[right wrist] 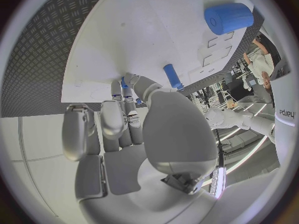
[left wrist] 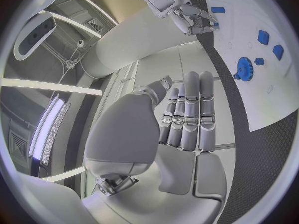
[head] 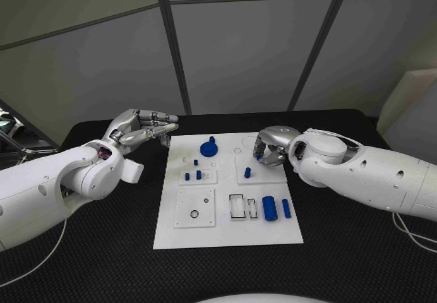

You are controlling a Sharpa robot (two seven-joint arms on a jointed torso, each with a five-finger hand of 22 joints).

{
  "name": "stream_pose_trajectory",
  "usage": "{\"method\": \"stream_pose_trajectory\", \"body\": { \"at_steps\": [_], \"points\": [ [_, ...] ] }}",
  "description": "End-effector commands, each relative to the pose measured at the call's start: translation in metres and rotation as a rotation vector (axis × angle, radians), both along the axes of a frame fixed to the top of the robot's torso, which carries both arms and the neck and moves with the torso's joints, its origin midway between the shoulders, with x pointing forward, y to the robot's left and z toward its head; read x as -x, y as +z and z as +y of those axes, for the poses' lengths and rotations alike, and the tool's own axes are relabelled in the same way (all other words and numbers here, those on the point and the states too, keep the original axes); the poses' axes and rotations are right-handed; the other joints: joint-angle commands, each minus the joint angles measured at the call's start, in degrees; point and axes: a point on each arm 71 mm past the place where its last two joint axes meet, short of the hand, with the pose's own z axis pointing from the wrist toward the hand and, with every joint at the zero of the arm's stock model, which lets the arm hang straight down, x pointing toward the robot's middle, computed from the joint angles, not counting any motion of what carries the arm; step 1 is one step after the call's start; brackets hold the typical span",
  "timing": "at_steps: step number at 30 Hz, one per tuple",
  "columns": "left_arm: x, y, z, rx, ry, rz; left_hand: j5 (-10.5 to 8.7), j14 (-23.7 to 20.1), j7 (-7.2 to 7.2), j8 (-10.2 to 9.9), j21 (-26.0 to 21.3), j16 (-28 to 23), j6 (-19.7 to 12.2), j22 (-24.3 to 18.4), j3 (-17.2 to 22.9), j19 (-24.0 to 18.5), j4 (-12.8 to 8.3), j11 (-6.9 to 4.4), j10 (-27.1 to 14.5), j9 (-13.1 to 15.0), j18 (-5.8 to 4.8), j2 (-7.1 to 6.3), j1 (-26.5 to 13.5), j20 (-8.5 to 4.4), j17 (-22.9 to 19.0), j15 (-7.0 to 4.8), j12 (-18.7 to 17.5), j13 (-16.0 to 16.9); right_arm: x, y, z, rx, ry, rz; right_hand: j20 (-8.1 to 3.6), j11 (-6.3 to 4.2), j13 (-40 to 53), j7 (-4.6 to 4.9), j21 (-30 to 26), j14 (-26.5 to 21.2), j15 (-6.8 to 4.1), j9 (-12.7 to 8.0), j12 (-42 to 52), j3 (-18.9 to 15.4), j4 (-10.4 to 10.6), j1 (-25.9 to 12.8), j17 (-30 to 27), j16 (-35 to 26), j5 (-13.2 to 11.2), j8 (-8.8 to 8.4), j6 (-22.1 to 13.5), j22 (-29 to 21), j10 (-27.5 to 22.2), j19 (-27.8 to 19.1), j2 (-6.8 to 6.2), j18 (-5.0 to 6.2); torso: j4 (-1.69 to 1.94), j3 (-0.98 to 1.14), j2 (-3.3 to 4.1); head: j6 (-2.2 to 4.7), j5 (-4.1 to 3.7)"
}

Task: Assemble the parts on the task board

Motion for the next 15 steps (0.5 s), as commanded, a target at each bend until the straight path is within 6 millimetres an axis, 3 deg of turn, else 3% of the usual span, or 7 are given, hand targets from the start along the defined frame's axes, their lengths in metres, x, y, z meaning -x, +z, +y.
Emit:
{"method": "stream_pose_trajectory", "body": {
  "at_steps": [1, 15],
  "points": [
    [0.0004, 0.0023, -0.0014, 0.031, -0.012, -0.008, 0.19, -0.42, 0.06, 0.21, -0.21, -0.27, 0.43, -0.09, 0.34, -0.46, -0.07, -0.06, 0.33, 0.07, -1.02, 0.63, -0.06, 0.06, -0.09, 0.12, 0.3, 0.08, 0.0006, -0.006, 0.0003, 0.04, 0.003, 0.035, -0.05, -0.01, -0.34, 0.08, 0.47, 1.1, -0.39, 0.08, -0.36, 0.91, -0.44, -0.17, 0.11, 0.27, -0.72, 0.24, 0.55, 3.98, 0.69, 0.48, 0.82, -0.34, 0.03, 0.0, -0.05, -0.13, 0.03],
    [-0.0008, 0.0012, 0.0006, 0.027, -0.007, -0.002, 0.24, -0.45, 0.11, 0.2, -0.31, -0.38, 0.47, -0.15, 0.35, -0.47, -0.07, -0.05, 0.34, 0.11, -1.02, 0.72, -0.06, 0.06, -0.17, 0.13, 0.31, 0.12, 0.0028, -0.0035, 0.0015, 0.0, 0.003, -0.02, -0.39, -0.47, -1.28, -0.21, 2.85, 1.32, -0.7, 0.5, -0.77, 3.23, -2.16, -0.63, 0.29, 1.03, -1.09, 0.33, 2.25, 7.12, 2.93, 2.08, 2.25, -1.09, -0.08, 0.08, -0.06, -0.19, 0.13]
  ]
}}
